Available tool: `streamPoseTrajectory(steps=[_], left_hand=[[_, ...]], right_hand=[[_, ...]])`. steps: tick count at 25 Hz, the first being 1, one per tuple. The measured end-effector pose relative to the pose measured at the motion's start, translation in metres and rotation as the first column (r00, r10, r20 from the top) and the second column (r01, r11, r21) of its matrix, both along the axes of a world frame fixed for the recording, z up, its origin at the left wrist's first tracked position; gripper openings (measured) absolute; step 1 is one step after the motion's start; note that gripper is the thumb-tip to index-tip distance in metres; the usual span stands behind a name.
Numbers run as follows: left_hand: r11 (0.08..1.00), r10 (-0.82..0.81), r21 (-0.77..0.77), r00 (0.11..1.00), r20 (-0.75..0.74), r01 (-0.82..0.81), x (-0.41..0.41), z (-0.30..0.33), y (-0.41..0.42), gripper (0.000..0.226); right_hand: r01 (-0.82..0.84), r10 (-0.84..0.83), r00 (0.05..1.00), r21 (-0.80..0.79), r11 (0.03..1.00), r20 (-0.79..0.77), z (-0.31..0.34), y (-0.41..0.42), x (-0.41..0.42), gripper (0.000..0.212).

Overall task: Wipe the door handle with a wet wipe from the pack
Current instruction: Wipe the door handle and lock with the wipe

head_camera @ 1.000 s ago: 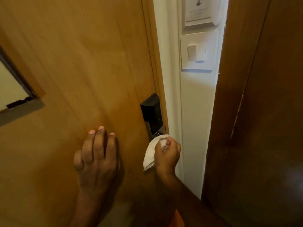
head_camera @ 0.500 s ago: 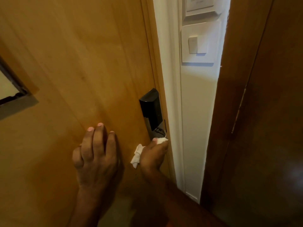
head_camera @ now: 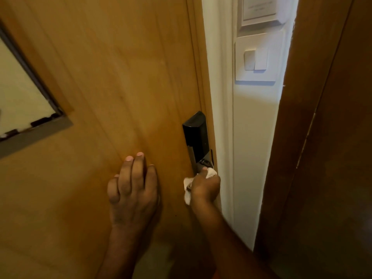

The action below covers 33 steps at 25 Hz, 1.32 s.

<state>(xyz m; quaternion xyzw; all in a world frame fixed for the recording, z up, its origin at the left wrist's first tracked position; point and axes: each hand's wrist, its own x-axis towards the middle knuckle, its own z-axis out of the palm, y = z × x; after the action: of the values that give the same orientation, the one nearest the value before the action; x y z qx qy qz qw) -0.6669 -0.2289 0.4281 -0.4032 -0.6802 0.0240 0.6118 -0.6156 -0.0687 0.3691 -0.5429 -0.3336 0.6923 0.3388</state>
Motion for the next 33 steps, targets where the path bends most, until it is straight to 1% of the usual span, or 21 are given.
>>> streamPoseTrajectory(steps=[2, 3, 4, 5, 6, 7, 9, 11, 12, 13, 15, 16, 18, 21, 23, 25, 27, 28, 29, 31, 33], left_hand=[[1.000, -0.010, -0.001, 1.000, 0.013, 0.010, 0.001, 0.000, -0.001, 0.018], [1.000, -0.018, 0.000, 1.000, 0.014, 0.018, 0.000, 0.000, -0.001, 0.018], [1.000, -0.023, 0.002, 1.000, 0.014, 0.023, 0.000, -0.001, -0.001, 0.018], [1.000, -0.031, 0.003, 0.999, 0.014, 0.031, 0.000, -0.001, -0.002, 0.020], [0.999, -0.040, 0.002, 0.999, 0.007, 0.040, -0.001, -0.001, -0.002, 0.021], [0.999, -0.046, 0.001, 0.999, -0.001, 0.046, -0.002, -0.001, -0.002, 0.023], [0.999, -0.046, 0.017, 0.999, -0.002, 0.046, -0.002, -0.001, -0.001, 0.024], [0.999, -0.052, 0.013, 0.999, 0.004, 0.052, -0.003, -0.002, -0.001, 0.024], [0.998, -0.055, 0.005, 0.999, 0.000, 0.055, -0.003, -0.002, 0.000, 0.024], [0.999, -0.054, 0.003, 0.999, -0.004, 0.054, -0.003, -0.002, 0.000, 0.024], [0.999, -0.050, 0.006, 0.999, 0.004, 0.050, -0.003, 0.000, 0.000, 0.024], [0.999, -0.051, 0.007, 0.999, 0.005, 0.051, -0.002, -0.001, 0.000, 0.024], [0.998, -0.057, 0.024, 0.998, 0.013, 0.057, -0.001, -0.002, 0.001, 0.023], [0.998, -0.065, 0.025, 0.998, 0.003, 0.065, -0.001, -0.001, 0.000, 0.022], [0.998, -0.054, 0.029, 0.998, -0.017, 0.055, -0.003, 0.000, 0.001, 0.021], [0.998, -0.062, 0.028, 0.998, -0.026, 0.063, -0.003, -0.001, 0.001, 0.019], [0.998, -0.054, 0.023, 0.998, -0.036, 0.055, -0.004, -0.001, 0.002, 0.018], [0.998, -0.050, 0.025, 0.998, -0.039, 0.051, -0.005, 0.000, 0.002, 0.018], [0.998, -0.047, 0.029, 0.998, -0.038, 0.048, -0.005, 0.001, 0.003, 0.017], [0.998, -0.042, 0.034, 0.999, -0.028, 0.043, -0.005, 0.002, 0.004, 0.017], [0.997, -0.050, 0.064, 0.999, 0.012, 0.049, -0.002, 0.003, 0.007, 0.018]], right_hand=[[-0.050, -0.066, 0.944, 0.340, 0.939, 0.322, 0.002, -0.026, -0.010, 0.058], [-0.168, -0.092, 0.870, 0.467, 0.868, 0.485, -0.005, -0.032, -0.012, 0.064], [-0.314, -0.114, 0.784, 0.547, 0.776, 0.611, -0.009, -0.031, -0.010, 0.068], [-0.438, -0.130, 0.717, 0.588, 0.680, 0.684, -0.011, -0.021, -0.008, 0.069], [-0.496, -0.130, 0.700, 0.609, 0.618, 0.702, -0.011, -0.007, -0.004, 0.068], [-0.484, -0.093, 0.736, 0.617, 0.620, 0.671, -0.007, 0.008, -0.001, 0.064], [-0.407, 0.003, 0.826, 0.593, 0.695, 0.563, 0.003, 0.037, 0.000, 0.049], [-0.371, 0.109, 0.876, 0.511, 0.776, 0.470, 0.014, 0.062, 0.002, 0.032], [-0.340, 0.149, 0.901, 0.449, 0.826, 0.408, 0.016, 0.070, 0.003, 0.030], [-0.285, 0.160, 0.928, 0.365, 0.886, 0.336, 0.017, 0.073, 0.004, 0.032], [-0.121, 0.089, 0.982, 0.194, 0.974, 0.167, 0.019, 0.060, 0.008, 0.036], [-0.061, 0.045, 0.993, 0.144, 0.988, 0.110, 0.017, 0.045, 0.008, 0.037], [-0.023, 0.011, 0.997, 0.137, 0.990, 0.082, 0.014, 0.005, 0.006, 0.035], [-0.101, 0.101, 0.995, 0.081, 0.992, -0.002, 0.015, -0.037, 0.012, 0.024], [-0.259, 0.259, 0.964, 0.018, 0.966, -0.063, 0.016, -0.037, 0.029, 0.018], [-0.435, 0.429, 0.894, -0.026, 0.900, -0.128, 0.020, -0.027, 0.057, 0.022], [-0.547, 0.544, 0.829, 0.014, 0.837, -0.130, 0.024, -0.015, 0.084, 0.026], [-0.557, 0.559, 0.824, 0.046, 0.829, -0.091, 0.027, -0.008, 0.097, 0.027], [-0.541, 0.544, 0.839, 0.085, 0.836, -0.010, 0.031, 0.000, 0.106, 0.028], [-0.455, 0.428, 0.886, 0.145, 0.879, 0.179, 0.033, 0.019, 0.123, 0.033], [-0.341, 0.309, 0.923, 0.118, 0.933, 0.229, 0.035, 0.037, 0.141, 0.034]])
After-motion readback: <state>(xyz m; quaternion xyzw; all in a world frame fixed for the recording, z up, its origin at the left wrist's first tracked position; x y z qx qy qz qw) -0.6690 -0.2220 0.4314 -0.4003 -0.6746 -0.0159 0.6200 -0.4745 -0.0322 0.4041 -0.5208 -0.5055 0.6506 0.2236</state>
